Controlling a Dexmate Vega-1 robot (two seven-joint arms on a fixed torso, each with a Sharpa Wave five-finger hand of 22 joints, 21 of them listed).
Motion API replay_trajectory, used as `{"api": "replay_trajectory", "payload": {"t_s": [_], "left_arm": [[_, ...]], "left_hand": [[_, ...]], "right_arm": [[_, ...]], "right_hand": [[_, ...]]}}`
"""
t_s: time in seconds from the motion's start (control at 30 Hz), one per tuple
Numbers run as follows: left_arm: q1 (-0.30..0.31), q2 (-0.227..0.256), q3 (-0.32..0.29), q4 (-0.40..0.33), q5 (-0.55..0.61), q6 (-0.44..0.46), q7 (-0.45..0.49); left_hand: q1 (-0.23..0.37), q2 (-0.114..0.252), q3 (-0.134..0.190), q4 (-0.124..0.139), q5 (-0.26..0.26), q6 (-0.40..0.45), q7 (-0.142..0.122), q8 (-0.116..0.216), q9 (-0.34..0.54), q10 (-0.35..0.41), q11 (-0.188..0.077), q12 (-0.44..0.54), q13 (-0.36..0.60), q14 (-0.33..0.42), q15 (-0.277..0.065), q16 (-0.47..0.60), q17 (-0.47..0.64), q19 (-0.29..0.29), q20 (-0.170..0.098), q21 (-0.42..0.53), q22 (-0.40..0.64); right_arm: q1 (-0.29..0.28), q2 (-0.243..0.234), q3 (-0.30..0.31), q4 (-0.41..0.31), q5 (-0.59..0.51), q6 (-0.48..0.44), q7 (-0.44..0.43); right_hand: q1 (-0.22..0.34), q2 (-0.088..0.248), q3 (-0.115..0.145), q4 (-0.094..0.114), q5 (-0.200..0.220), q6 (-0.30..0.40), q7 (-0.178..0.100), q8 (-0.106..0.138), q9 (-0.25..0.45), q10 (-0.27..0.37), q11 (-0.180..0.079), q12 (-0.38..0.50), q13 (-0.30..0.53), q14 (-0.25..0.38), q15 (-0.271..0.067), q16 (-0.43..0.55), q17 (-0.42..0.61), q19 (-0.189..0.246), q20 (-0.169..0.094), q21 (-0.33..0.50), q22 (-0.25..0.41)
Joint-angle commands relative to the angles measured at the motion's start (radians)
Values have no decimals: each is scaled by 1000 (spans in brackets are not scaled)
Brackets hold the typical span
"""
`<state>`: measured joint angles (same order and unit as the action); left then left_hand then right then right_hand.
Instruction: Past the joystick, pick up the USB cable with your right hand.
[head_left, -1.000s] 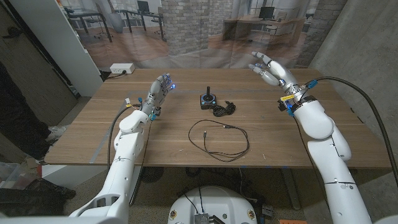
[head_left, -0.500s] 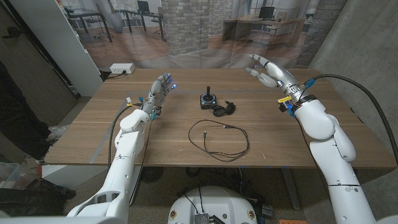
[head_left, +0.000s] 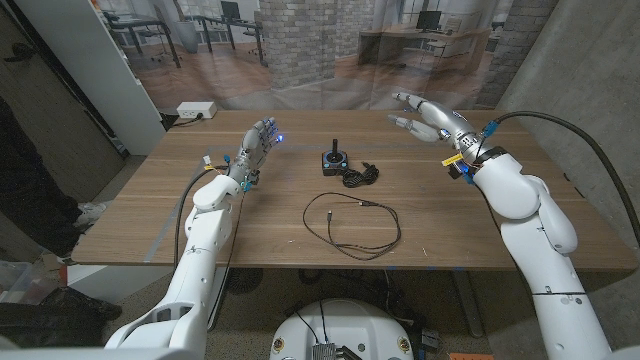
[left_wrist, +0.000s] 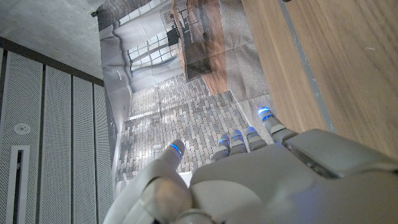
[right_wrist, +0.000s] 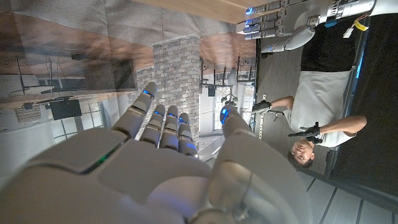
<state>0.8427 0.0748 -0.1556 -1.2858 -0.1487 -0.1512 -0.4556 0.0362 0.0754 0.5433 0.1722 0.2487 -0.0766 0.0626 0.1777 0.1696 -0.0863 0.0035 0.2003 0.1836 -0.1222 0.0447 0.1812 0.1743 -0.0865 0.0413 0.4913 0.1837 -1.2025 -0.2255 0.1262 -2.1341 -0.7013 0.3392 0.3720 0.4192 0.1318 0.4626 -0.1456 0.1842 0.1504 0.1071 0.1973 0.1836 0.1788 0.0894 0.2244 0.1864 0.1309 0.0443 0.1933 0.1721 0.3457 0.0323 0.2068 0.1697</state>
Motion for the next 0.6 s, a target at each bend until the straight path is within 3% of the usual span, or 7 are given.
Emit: {"api": "replay_trajectory", "payload": {"t_s": [0.03, 0.6], "left_arm": [[-15, 2, 1, 28, -6, -12, -2], [-2, 1, 3, 10, -9, -12, 4]], "left_hand": [[-8, 75, -2, -1, 9, 2, -2, 6, 4, 1, 1, 4, 2, 4, 2, 5, 2, 5, 3, -3, 2], [-8, 76, -2, -1, 10, 3, -3, 5, 4, 1, 1, 4, 2, 4, 2, 5, 2, 6, 3, -6, 3]], "right_arm": [[16, -32, -22, -16, -35, 0, 45], [22, -62, -46, -25, -50, 4, 105]], "right_hand": [[2, -12, 1, -7, -2, 9, -3, 6, 4, 12, -2, -2, 3, 9, -1, 5, 3, 11, 0, -1, 3], [8, -20, -1, -13, -2, 15, -6, 6, 4, 19, -6, -4, 3, 16, -5, 3, 2, 19, -1, -1, 3]]}}
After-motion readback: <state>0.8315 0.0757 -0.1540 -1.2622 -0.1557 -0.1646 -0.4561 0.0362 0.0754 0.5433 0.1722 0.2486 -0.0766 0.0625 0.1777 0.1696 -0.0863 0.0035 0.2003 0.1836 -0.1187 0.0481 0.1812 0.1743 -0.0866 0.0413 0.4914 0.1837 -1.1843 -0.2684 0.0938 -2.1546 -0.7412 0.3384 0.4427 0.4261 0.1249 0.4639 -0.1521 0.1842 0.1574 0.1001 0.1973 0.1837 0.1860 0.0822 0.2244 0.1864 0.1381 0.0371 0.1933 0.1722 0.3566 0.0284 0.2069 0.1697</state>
